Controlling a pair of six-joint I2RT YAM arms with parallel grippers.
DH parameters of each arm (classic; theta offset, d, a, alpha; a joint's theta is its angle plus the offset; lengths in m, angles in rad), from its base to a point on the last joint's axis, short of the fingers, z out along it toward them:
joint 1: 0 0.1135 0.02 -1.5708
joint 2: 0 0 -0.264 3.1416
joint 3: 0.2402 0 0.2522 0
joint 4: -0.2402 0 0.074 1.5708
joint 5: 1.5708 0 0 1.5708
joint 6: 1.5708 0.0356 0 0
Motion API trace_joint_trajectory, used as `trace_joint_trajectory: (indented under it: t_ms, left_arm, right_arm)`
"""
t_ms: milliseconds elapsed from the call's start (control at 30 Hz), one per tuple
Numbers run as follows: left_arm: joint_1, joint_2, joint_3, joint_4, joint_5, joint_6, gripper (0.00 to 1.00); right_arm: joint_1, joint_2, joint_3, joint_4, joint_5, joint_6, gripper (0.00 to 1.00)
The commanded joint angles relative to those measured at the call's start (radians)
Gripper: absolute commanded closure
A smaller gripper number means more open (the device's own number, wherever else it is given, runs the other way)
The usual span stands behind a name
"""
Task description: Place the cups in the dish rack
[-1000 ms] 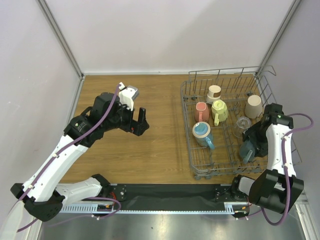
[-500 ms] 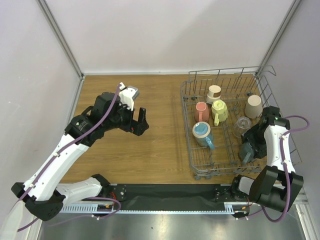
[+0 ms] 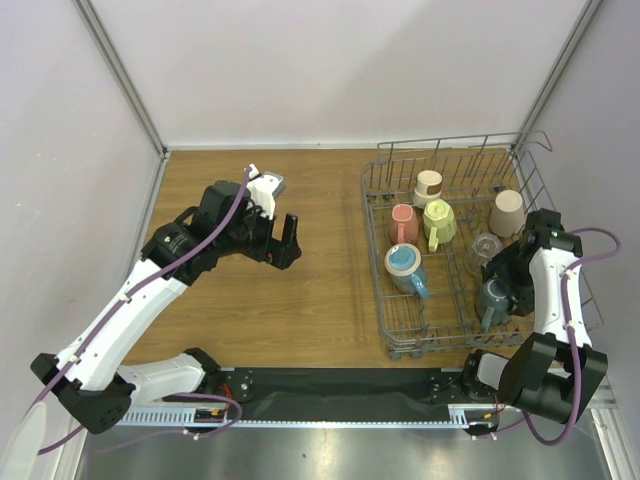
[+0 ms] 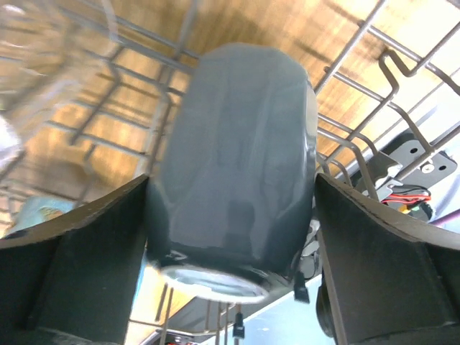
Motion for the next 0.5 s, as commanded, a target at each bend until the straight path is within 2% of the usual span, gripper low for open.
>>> trace_joint_trajectory:
  t_ms: [0,467]
  left_arm:
    - [0.006,0.003,0.041,0.031,0.026,0.016,0.0]
    - [0.006,0.003,0.023,0.046,0.04,0.013,0.0]
  right_arm:
    - [0.003,-0.004,0.09,-0.026,-0.004,-0.007,0.0]
    - [0.014,-0.015,0.27,-0.171,0.001,-0.053,0.0]
